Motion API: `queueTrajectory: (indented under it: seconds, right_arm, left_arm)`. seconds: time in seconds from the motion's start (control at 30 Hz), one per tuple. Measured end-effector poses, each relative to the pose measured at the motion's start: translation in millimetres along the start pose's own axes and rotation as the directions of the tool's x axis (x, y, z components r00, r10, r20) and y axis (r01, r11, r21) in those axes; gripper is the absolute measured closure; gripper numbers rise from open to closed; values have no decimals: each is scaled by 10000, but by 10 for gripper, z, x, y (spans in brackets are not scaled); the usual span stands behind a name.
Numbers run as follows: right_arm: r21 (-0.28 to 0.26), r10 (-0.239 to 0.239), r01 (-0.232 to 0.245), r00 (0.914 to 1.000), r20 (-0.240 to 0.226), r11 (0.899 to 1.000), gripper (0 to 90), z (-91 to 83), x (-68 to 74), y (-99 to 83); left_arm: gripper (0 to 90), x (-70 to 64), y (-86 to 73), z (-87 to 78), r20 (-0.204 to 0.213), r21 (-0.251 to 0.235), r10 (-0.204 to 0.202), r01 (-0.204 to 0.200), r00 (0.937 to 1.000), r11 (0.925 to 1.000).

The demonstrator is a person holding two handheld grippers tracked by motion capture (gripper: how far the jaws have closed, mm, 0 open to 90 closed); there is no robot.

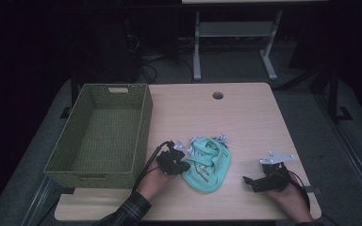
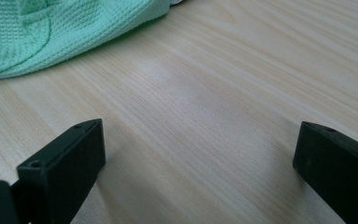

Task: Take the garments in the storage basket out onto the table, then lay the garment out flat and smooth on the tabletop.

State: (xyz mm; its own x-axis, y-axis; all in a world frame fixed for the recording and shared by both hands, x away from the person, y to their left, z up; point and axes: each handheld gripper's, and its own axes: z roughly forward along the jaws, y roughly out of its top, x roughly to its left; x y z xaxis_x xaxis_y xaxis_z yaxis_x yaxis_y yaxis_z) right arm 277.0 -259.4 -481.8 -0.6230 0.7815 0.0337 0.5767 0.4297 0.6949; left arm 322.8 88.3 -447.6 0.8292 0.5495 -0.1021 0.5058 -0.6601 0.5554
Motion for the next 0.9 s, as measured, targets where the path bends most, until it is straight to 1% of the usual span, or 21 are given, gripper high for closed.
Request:
queueTrajectory:
  seconds: [0.07, 0.1, 0.17, 0.2, 0.23, 0.3, 0.37, 0.4, 0.5, 0.57, 0.6, 0.63, 0.67, 0.7, 0.73, 0.83, 0.87, 0.9]
  right_arm:
    - [169, 47, -47, 10000, -25, 9998, 67, -13, 14, 21]
    - [165, -26, 27, 10000, -38, 9999, 89, -17, 14, 29]
    - [147, 100, -97, 9998, -152, 9998, 122, -36, 18, 65]
    - [147, 100, -97, 9998, -152, 9998, 122, -36, 18, 65]
    - [55, 144, -143, 9997, -208, 9999, 136, -49, 8, 91]
    - [-18, 160, -160, 9995, -256, 9999, 139, -48, 4, 103]
    - [-70, 278, -280, 9991, -315, 9996, 149, -53, -3, 136]
    - [-137, 256, -260, 9991, -349, 9996, 159, -53, -10, 151]
    - [-232, 389, -404, 9974, -614, 9989, 223, -80, -21, 193]
    - [-250, 311, -328, 9973, -671, 9991, 254, -91, -26, 231]
    - [-266, 319, -340, 9967, -747, 9991, 286, -93, -30, 258]
    - [-373, 212, -243, 9964, -825, 9990, 325, -89, -49, 300]
    - [-373, 212, -243, 9964, -825, 9990, 325, -89, -49, 300]
    - [-382, 285, -323, 9948, -975, 9987, 359, -80, -61, 346]
    - [-382, 285, -323, 9948, -975, 9987, 359, -80, -61, 346]
    - [-498, 174, -227, 9943, -1049, 9985, 416, -73, -68, 417]
    - [-632, 143, -218, 9931, -1167, 9978, 442, -70, -77, 454]
    - [-617, 173, -257, 9910, -1331, 9978, 465, -60, -91, 500]
  left_arm:
    - [844, 17, -6, 43, -144, 195, 87, -84, 9999, 9998]
    - [851, 21, -9, 51, -122, 116, 68, -67, 9999, 9999]
    - [853, 11, -2, 51, -181, 183, 140, -136, 9997, 9997]
    - [853, 6, -2, 51, -195, 193, 170, -166, 9997, 9997]
    - [852, -7, -4, 53, -291, 179, 286, -281, 9992, 9994]
    - [852, -15, -3, 54, -339, 183, 284, -278, 9990, 9994]
    - [852, -21, -1, 54, -379, 209, 324, -316, 9988, 9993]
    - [852, -21, -1, 54, -379, 211, 320, -312, 9988, 9993]
    - [852, -15, -1, 55, -337, 195, 263, -256, 9991, 9995]
    - [852, -14, -3, 56, -337, 163, 243, -238, 9991, 9996]
    - [853, -15, -2, 56, -341, 169, 244, -238, 9991, 9996]
    - [857, -17, 0, 55, -361, 206, 252, -245, 9990, 9995]
    - [857, -19, 2, 56, -379, 217, 262, -254, 9989, 9994]
    - [878, -19, 5, 55, -404, 263, 297, -286, 9987, 9992]
    - [878, -16, 5, 56, -390, 254, 272, -262, 9989, 9993]
    - [890, -1, 4, 57, -292, 227, 159, -152, 9994, 9996]
    - [891, 4, 4, 55, -276, 268, 191, -184, 9994, 9995]
    - [892, 9, 4, 54, -242, 269, 163, -156, 9996, 9995]
